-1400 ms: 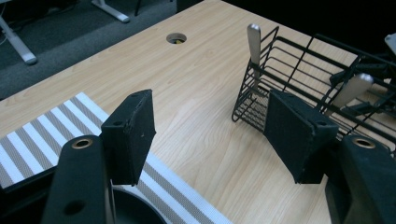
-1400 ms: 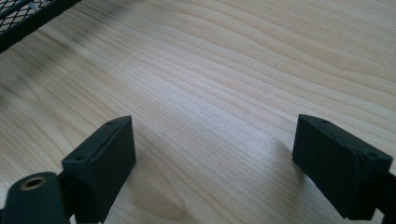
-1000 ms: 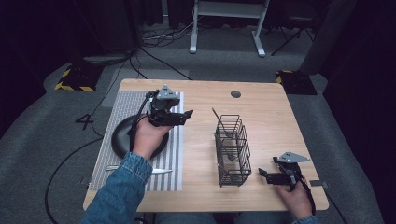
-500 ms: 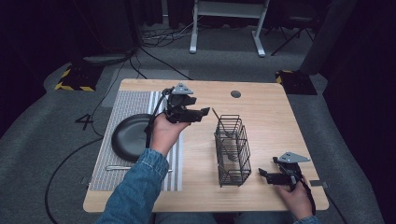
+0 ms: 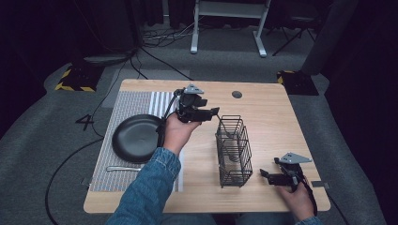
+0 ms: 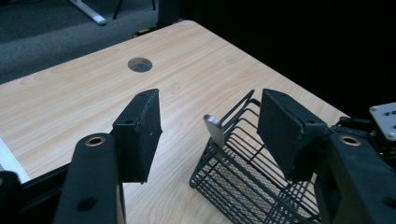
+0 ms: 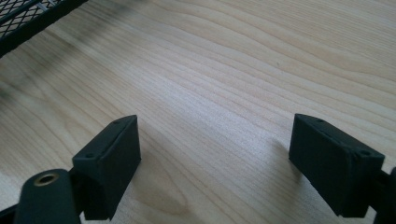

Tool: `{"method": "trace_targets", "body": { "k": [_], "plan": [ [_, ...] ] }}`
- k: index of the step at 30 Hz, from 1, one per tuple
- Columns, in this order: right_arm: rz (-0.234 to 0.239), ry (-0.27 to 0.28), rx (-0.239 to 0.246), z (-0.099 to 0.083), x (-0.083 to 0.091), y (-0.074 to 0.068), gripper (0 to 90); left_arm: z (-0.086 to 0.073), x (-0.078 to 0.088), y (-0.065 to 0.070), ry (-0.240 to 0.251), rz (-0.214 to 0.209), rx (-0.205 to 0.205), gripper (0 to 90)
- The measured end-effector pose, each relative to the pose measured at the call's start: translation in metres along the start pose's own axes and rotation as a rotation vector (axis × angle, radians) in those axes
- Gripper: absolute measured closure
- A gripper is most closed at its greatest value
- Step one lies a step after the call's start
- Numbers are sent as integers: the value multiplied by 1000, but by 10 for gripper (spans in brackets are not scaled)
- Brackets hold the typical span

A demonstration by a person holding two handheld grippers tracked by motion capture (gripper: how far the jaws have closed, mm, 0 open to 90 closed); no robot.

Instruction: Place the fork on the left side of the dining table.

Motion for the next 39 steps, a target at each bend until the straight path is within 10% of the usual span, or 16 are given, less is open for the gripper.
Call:
{"method": "trace_targets", "body": {
  "k": [39],
  "plan": [
    [1, 4, 2, 0, 0, 0, 184, -12, -27, 6, -92, -77, 58, 785]
  ]
}}
Point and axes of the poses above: each handheld gripper's, and its own axes: x roughly backward along the jaws, z roughly out of its top, y roughly to its right, the point moved 9 cm from there along -x, roughly forward along the jaws, and after that the axes turned 5 degrees about -y, right-handed, at the moved point
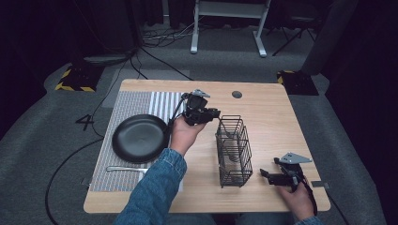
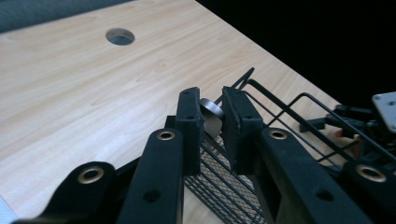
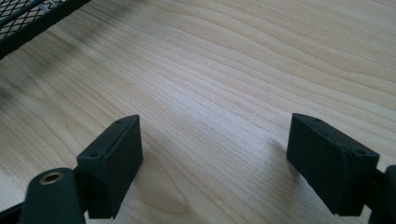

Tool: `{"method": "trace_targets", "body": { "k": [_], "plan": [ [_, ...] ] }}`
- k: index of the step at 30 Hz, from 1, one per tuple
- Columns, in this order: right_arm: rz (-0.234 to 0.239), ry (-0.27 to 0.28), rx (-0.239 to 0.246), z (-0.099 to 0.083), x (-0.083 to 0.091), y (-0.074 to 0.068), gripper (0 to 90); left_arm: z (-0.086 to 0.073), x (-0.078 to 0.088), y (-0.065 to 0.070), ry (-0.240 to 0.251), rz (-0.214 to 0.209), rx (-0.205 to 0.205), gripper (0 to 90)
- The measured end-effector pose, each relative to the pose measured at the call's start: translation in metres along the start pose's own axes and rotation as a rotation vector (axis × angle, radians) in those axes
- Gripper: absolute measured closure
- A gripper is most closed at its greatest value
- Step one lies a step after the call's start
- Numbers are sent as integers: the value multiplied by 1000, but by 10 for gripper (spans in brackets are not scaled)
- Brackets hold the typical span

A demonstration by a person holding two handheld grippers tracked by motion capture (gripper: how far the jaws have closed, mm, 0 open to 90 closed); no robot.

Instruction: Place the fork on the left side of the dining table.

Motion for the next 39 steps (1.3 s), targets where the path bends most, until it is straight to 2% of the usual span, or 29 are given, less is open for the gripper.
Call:
{"method": "trace_targets", "body": {
  "k": [14, 18, 21, 26, 33, 39],
  "plan": [
    [0, 0, 0, 0, 0, 0, 184, 3, 2, 6, -15, -16, 25, 830],
    [0, -1, 0, 0, 0, 0, 184, 6, 4, 10, -12, -21, 11, 859],
    [0, -1, 0, 0, 0, 0, 184, 7, 5, 13, -19, -5, -11, 866],
    [0, -1, 0, 0, 0, 0, 184, 8, 8, 15, -18, 4, -23, 867],
    [0, -1, -1, 0, 0, 0, 184, 19, 24, 24, -9, 30, -44, 867],
    [-6, 3, 2, 0, 0, 0, 195, 32, 40, 35, -15, 24, -62, 867]
  ]
}}
Point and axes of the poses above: each handheld gripper's, and its own axes: x roughly backward along the jaws, z roughly out of its top, y roughly to its right, the point moved 9 cm from there along -x, roughly forward along the jaws, and after that the axes turned 5 degrees about -y, right-handed, at the moved point
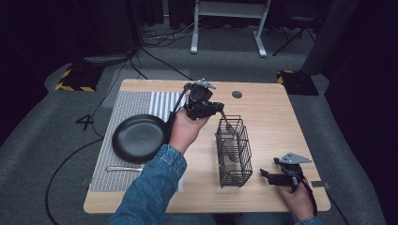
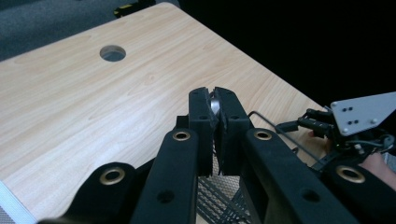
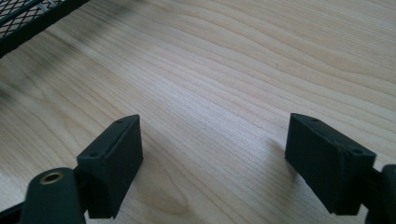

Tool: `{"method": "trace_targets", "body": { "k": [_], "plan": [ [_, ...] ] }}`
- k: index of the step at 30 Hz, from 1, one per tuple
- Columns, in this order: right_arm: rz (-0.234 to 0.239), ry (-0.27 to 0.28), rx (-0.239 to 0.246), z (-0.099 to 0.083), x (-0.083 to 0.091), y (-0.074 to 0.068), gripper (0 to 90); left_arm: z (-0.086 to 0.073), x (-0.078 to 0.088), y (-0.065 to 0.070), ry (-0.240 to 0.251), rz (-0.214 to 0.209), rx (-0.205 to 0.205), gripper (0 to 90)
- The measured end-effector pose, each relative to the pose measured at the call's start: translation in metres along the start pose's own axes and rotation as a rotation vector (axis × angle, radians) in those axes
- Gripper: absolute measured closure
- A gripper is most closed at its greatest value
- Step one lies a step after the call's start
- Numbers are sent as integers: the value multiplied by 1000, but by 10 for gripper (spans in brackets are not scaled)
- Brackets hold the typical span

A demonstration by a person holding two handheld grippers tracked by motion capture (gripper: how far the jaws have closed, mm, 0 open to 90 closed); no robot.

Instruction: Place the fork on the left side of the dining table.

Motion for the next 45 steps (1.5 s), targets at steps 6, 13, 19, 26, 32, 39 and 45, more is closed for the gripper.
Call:
{"method": "trace_targets", "body": {
  "k": [6, 13, 19, 26, 32, 39, 45],
  "plan": [
    [-1, 0, -1, 0, 0, 0, 196, 9, 13, 4, 3, 1, -10, 867],
    [-1, 0, -5, 0, 0, 0, 198, 15, 29, 5, 18, -5, -25, 867],
    [0, 1, -5, 0, 0, 0, 198, 18, 43, 4, 37, -1, -26, 867],
    [-2, 1, -4, 0, 0, 0, 198, 25, 60, 6, 59, -9, -51, 867],
    [-2, 0, -4, 0, 0, 0, 197, 30, 76, 1, 89, 2, -48, 867],
    [-3, -1, -2, 0, 0, 0, 198, 30, 94, -12, 119, 8, -20, 866],
    [-3, 0, -1, 0, 0, 0, 198, 29, 106, -21, 134, 22, -15, 866]
  ]
}}
Point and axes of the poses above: each handheld gripper's, and its own axes: x roughly backward along the jaws, z roughly out of its top, y roughly to its right, the point moved 9 cm from there along -x, roughly forward along the jaws, and after that the axes turned 5 degrees about -y, right-handed, at the moved point
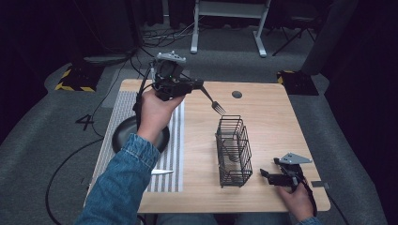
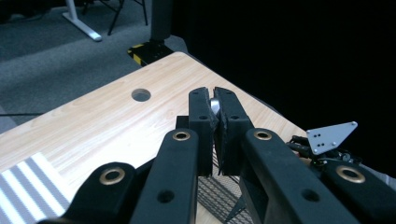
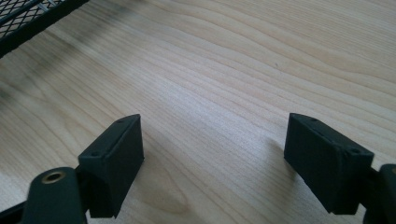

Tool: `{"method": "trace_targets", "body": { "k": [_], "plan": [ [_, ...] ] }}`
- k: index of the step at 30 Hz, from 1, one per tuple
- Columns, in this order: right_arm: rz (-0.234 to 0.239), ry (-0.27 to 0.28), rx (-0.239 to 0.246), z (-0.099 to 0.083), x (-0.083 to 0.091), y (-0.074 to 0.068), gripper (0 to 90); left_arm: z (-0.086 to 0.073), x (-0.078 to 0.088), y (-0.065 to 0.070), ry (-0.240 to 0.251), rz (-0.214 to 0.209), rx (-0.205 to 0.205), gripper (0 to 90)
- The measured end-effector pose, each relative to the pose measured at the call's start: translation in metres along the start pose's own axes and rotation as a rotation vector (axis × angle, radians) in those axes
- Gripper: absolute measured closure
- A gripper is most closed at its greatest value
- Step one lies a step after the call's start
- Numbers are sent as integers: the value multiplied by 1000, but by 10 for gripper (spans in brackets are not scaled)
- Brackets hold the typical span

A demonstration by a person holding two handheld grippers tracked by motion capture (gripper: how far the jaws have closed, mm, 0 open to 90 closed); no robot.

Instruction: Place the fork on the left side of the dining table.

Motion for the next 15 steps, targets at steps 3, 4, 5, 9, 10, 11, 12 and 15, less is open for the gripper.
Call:
{"method": "trace_targets", "body": {
  "k": [3, 4, 5, 9, 10, 11, 12, 15],
  "plan": [
    [-3, 1, -5, 0, 0, 0, 197, -1, 11, -10, 14, 12, 4, 866],
    [-5, 1, -5, 1, 0, 0, 197, -2, 13, -14, 17, 15, 8, 866],
    [-6, 1, -6, 1, -1, 0, 197, -3, 13, -16, 13, 17, 8, 867],
    [-8, 1, -8, 1, -1, 0, 197, -5, 17, -29, 18, 29, 15, 866],
    [-9, 0, -8, 1, -1, 0, 197, -6, 17, -32, 22, 26, 18, 867],
    [-9, 1, -9, 1, -1, 0, 197, -6, 17, -32, 22, 26, 18, 867],
    [-10, 0, -10, 1, -1, 0, 197, -8, 19, -39, 28, 27, 25, 867],
    [-11, 0, -11, 1, -1, 0, 197, -12, 21, -53, 24, 47, 35, 866]
  ]
}}
Point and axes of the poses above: each handheld gripper's, and its own axes: x roughly backward along the jaws, z roughly out of its top, y roughly to its right, the point moved 9 cm from there along -x, roughly forward along the jaws, and after that the axes turned 5 degrees about -y, right-handed, at the moved point
